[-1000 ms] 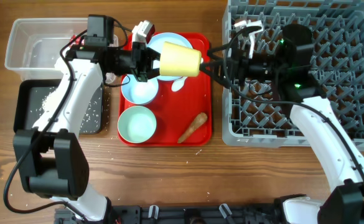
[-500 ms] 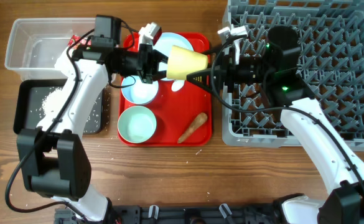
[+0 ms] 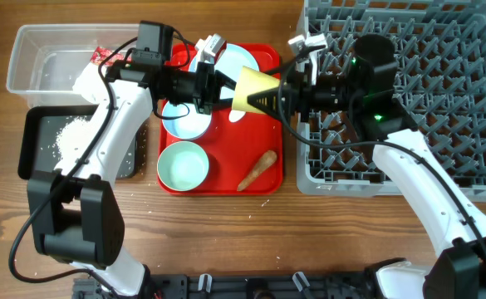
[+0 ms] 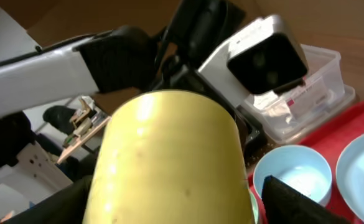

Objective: Sort waste into correct bins and load items into the dishwasher rack
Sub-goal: 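Place the yellow cup into the dishwasher rack with the right gripper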

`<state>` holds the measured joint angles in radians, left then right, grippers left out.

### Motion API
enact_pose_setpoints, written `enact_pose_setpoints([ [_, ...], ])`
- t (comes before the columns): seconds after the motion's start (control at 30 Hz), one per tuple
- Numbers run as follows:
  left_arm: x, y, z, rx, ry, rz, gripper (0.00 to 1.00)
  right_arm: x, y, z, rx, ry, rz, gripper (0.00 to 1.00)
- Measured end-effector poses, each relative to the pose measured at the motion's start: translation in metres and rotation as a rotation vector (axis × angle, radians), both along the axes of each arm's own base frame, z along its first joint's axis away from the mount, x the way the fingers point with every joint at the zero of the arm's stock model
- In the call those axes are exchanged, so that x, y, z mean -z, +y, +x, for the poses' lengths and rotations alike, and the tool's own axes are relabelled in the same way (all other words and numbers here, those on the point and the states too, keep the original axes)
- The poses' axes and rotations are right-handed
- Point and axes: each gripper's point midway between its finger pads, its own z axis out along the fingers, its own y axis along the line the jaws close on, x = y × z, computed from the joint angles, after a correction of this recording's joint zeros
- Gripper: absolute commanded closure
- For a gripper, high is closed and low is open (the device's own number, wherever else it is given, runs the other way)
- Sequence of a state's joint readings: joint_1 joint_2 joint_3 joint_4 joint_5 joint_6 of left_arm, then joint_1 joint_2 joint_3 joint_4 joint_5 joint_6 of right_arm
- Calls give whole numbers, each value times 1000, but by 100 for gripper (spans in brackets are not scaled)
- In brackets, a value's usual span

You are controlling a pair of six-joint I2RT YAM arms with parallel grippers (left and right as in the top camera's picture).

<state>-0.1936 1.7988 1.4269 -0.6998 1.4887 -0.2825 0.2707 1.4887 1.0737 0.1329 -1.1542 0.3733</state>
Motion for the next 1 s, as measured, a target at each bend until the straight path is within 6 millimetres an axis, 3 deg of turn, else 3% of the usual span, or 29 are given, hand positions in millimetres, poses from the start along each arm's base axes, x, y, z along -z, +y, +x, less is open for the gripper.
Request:
enact_pose_setpoints([
  [0.33,1,14,11,-47,-3,9,96,2,-11,3,7,7,0,43],
  [0.4,1,14,11,-46,-3,8,96,1,-11,3,6,7,0,45],
  [0.43,1,14,11,-46,-3,8,93,1,-11,3,6,7,1,46],
  [0.57,1,14,10,-44,1,5,55,1,-14,5,13,7,1,49],
  [0.7,0,14,10,-43,3,2,51,2,-21,10,36,14,1,49],
  [0.83,0,17,12,-52,3,2,49,8,-55,28,130,90,0,49],
  [0.93,2,24,18,-81,1,16,51,31,-83,38,244,263,-37,47],
  [1.0,15,32,29,-139,-7,87,51,54,-100,40,351,389,-93,46],
])
